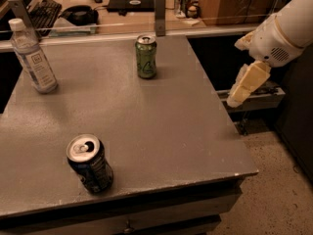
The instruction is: Knock green can over
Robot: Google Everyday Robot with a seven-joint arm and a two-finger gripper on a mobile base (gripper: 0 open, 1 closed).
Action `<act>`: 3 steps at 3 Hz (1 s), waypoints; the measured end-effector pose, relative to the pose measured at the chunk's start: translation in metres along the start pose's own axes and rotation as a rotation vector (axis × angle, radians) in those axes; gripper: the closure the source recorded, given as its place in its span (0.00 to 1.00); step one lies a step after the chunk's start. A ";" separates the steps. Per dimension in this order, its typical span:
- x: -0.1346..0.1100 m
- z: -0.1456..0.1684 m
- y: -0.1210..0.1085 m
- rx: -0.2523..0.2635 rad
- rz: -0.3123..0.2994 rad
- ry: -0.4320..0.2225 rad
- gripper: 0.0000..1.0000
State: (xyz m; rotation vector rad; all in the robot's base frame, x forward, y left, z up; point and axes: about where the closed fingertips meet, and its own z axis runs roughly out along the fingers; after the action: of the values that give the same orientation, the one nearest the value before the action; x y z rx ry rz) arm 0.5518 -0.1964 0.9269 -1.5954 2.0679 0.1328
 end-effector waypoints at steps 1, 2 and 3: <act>-0.033 0.051 -0.048 -0.012 0.006 -0.144 0.00; -0.069 0.088 -0.082 -0.010 0.001 -0.283 0.00; -0.103 0.115 -0.103 -0.027 0.029 -0.425 0.00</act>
Offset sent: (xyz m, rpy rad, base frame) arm 0.1827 0.1103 -0.0259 0.4338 -0.1538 0.1068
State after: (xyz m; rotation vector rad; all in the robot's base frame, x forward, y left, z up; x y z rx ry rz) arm 0.7037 -0.0938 0.8991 -1.4067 1.7636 0.4689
